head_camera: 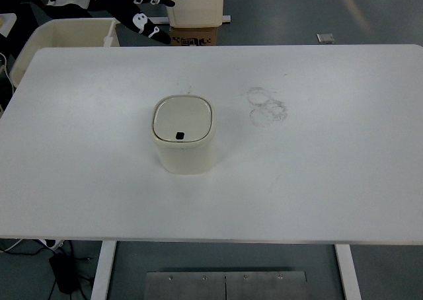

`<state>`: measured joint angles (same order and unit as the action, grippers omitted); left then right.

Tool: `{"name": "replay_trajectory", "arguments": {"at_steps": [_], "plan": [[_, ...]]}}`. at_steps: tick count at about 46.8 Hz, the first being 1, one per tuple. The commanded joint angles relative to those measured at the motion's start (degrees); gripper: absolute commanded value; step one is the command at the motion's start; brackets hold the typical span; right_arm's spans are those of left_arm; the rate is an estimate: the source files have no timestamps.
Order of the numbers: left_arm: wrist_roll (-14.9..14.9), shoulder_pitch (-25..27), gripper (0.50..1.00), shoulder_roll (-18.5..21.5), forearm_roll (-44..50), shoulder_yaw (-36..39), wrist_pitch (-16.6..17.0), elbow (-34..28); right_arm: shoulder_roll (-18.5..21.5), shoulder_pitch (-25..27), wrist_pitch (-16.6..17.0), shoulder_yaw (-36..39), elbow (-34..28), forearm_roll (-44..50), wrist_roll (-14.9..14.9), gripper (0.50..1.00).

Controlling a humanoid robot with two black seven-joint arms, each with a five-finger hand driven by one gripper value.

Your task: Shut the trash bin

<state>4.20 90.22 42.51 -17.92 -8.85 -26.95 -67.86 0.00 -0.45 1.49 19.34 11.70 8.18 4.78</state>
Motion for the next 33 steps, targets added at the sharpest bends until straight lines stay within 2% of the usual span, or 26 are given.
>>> {"name": "replay_trajectory", "arguments": {"at_steps": [1,5,8,18,29,33], "plan": [[-1.46,-2.76,1.0,0.03,2.26,-5.11,0.58,3.69,0.0,0.01,0.0,0.0,-0.01,0.0,-0.03,0.993],[-4.19,-6.54,1.0,-0.14,5.17,-10.39,1.28,7.12,0.0,0.01,0.0,0.0,-0.01,0.0,-0.03,0.993],[-5.16,-9.35,1.0,-0.23,7.01,-12.94,1.9,9.23,0.0,0.01,0.0,0.0,-0.01,0.0,-0.03,0.993],[-5.43,-15.95,1.0,-3.57,18.87,-17.78,4.8,16.35,0.0,0.01,0.0,0.0,-0.01,0.0,-0.03,0.993],[-5.51,-20.25,1.0,-8.66,27.4,-18.66,4.89,24.79,0.0,0.01,0.0,0.0,-0.01,0.0,-0.03,0.993],[-6.3,-23.68,1.0,-10.6,30.3,-20.85,4.89,26.55,0.0,0.01,0.09,0.0,-0.01,-0.09,-0.03,0.993]]}}
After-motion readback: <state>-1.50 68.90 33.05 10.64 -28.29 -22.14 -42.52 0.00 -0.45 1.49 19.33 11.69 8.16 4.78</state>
